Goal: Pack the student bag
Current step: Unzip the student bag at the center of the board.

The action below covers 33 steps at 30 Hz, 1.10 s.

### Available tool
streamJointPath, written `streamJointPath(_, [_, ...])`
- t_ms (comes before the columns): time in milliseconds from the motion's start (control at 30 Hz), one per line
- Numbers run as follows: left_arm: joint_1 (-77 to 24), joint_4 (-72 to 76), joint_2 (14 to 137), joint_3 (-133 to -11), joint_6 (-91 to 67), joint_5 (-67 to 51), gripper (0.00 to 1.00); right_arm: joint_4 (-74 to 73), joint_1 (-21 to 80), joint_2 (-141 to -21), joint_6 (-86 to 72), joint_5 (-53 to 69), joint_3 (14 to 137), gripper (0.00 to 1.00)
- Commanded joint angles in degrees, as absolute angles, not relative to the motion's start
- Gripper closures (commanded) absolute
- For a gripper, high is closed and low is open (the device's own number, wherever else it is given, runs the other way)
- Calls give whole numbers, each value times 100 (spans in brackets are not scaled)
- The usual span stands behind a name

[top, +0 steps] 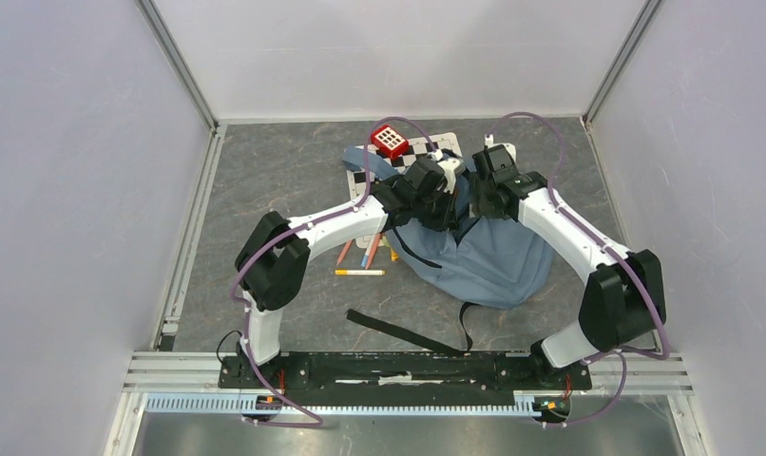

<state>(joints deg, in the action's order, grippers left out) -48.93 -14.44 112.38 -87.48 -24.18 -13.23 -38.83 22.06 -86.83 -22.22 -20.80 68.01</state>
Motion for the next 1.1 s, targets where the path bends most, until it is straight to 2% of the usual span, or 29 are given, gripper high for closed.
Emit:
streamJointPath(0, [-4913, -1349, 11060, -8721, -2641, -1587, 98, -4213, 2268, -8493, -2075, -2706, 7198, 37])
streamJointPath(133, [-4913, -1302, 11113, -8728, -2651, -1624, 98, -4432, 2268, -8270, -1984, -2970, 7121, 59])
streamJointPath(300, [-4913, -1365, 11192, -8720, -2576, -1606, 98, -4576, 2267, -8127, -2163, -2519, 7375, 88])
streamJointPath(400, [-4913, -1468, 11250, -8736, -2514, -1530, 97, -4631, 2267, -8022, -2287, -2279, 7652, 98])
streamJointPath(933, [-4799, -2553, 11609, -9046, -2826, -485, 98, -4346, 2263, -7298, -2521, -2065, 7234, 100])
streamJointPath(1067, [-4733, -2611, 11589, -9058, -2928, -402, 95, -4287, 2266, -7243, -2509, -2004, 7127, 100])
